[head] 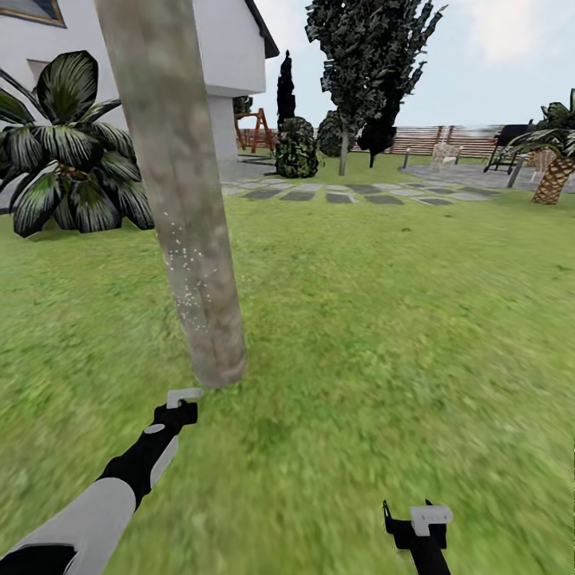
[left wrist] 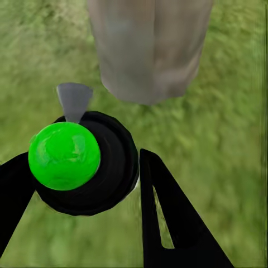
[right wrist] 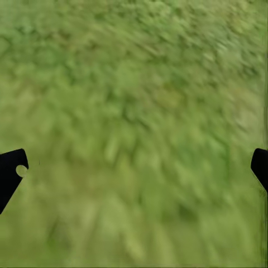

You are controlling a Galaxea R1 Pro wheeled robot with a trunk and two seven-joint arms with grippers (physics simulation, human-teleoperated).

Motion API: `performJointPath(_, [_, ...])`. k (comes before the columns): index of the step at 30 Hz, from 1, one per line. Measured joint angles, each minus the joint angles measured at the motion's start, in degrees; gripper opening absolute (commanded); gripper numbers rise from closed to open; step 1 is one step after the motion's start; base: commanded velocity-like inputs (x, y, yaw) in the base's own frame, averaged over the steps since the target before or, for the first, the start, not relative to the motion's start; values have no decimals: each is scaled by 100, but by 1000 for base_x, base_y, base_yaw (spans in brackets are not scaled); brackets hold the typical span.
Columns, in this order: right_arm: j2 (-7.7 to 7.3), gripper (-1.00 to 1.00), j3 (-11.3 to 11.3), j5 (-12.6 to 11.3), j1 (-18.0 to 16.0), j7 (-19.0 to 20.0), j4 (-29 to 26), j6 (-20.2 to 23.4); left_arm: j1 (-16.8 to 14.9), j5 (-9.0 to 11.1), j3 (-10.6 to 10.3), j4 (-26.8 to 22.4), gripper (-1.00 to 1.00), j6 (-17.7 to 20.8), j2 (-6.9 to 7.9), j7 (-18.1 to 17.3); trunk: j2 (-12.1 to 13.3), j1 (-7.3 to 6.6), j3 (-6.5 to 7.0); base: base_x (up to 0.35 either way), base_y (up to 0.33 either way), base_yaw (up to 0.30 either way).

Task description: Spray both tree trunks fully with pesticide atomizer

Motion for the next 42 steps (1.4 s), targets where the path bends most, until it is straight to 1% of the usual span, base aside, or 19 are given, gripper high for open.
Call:
performJointPath(9, [1, 100, 1, 1, 0, 0, 3, 1, 0, 0, 2, 0, -100, 3, 0, 6, 0, 0, 0, 175, -244, 42])
performJointPath(12, [3, 100, 4, 3, 0, 0, 3, 1, 0, 50, 8, 0, -100, -2, 1, 142, 0, 0, 0, 178, -242, 252])
performJointPath(13, [5, 100, 7, 5, 0, 0, 1, 1, 0, 90, 4, 0, -100, -5, 1, 248, 0, 0, 0, 178, -242, 274])
performJointPath(15, [1, 100, 7, 8, 0, 0, 1, 1, 0, 108, 1, 0, -100, -6, 0, 296, 0, 0, 0, 178, -242, 277])
performJointPath(21, [5, 100, 8, 9, 0, 0, 6, 1, 0, 123, 0, 34, -100, -6, 0, 302, 0, 0, 0, 171, -242, 263])
performJointPath(31, [3, 100, 9, 9, 0, 0, 4, 1, 0, 157, 0, 44, -100, -10, 0, 299, 0, 0, 0, 147, -243, 33])
performJointPath(42, [5, 100, 8, 8, 0, 0, 6, 1, 0, 157, 0, 44, -100, -7, -9, 300, 0, 0, 0, 110, -256, 261])
